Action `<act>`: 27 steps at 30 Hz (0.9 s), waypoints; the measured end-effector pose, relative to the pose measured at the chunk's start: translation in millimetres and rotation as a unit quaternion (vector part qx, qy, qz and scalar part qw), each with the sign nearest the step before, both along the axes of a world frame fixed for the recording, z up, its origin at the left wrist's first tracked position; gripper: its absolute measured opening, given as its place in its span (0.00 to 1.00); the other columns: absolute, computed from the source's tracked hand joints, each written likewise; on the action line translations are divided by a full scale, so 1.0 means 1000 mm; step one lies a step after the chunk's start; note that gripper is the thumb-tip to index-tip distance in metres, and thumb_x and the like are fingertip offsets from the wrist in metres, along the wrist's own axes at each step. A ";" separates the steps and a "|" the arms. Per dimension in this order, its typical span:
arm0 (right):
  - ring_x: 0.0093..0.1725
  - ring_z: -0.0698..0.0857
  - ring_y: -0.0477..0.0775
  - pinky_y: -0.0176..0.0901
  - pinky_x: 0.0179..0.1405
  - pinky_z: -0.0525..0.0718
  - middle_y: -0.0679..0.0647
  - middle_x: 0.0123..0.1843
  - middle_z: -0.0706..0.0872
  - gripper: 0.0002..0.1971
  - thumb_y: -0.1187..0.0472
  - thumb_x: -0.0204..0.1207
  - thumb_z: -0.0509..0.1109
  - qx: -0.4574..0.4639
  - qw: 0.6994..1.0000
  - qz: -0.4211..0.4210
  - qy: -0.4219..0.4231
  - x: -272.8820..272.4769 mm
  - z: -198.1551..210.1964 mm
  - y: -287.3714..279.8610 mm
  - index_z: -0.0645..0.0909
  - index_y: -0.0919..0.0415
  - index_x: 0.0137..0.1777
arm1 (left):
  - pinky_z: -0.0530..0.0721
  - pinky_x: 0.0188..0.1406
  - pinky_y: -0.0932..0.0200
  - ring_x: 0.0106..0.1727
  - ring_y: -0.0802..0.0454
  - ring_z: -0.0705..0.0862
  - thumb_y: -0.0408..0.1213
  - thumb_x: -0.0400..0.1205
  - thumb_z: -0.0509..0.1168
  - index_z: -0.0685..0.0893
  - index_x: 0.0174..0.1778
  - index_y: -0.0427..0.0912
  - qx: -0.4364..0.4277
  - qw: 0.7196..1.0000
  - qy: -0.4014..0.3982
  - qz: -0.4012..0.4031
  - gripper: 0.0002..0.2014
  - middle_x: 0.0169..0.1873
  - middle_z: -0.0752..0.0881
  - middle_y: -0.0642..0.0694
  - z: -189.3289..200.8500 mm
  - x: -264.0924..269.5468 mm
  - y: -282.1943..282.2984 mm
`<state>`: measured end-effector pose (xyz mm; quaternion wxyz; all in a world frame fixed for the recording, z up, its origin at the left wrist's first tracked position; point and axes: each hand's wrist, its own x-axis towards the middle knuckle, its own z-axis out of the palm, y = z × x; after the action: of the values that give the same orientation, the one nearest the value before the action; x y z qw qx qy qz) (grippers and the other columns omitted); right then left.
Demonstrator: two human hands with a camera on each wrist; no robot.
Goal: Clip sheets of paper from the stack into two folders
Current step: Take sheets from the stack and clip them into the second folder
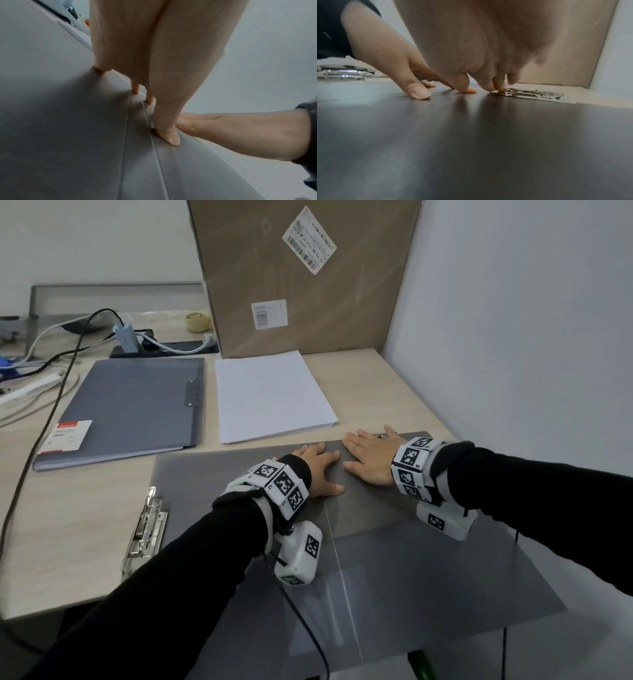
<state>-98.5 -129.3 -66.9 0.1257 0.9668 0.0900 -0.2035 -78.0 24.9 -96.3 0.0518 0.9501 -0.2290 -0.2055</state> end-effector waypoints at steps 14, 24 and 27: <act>0.86 0.45 0.48 0.57 0.84 0.39 0.54 0.87 0.43 0.34 0.41 0.84 0.39 -0.036 0.995 0.091 -0.035 -0.005 -0.007 -0.012 0.39 0.59 0.85 | 0.50 0.84 0.43 0.85 0.39 0.47 0.60 0.79 0.61 0.52 0.83 0.56 -0.009 1.000 -0.001 -0.004 0.39 0.85 0.48 0.46 0.007 -0.009 0.001; 0.84 0.57 0.52 0.53 0.81 0.60 0.53 0.86 0.53 0.32 0.49 0.85 0.51 0.049 0.996 0.061 -0.047 0.002 -0.001 -0.013 0.48 0.59 0.85 | 0.50 0.83 0.40 0.85 0.38 0.45 0.60 0.79 0.60 0.49 0.83 0.56 -0.009 1.000 0.010 -0.003 0.39 0.85 0.46 0.47 0.008 -0.012 0.001; 0.81 0.63 0.59 0.57 0.78 0.66 0.55 0.86 0.55 0.34 0.51 0.83 0.57 0.097 0.993 0.037 -0.064 0.006 -0.004 -0.010 0.49 0.61 0.84 | 0.50 0.83 0.40 0.85 0.39 0.44 0.60 0.79 0.60 0.49 0.83 0.57 -0.007 1.000 0.014 -0.002 0.40 0.85 0.46 0.47 0.008 -0.011 0.001</act>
<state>-92.7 -139.2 -70.8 0.0440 0.9815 0.1367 -0.1267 -88.6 26.1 -88.6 0.0617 0.9461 -0.2321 -0.2174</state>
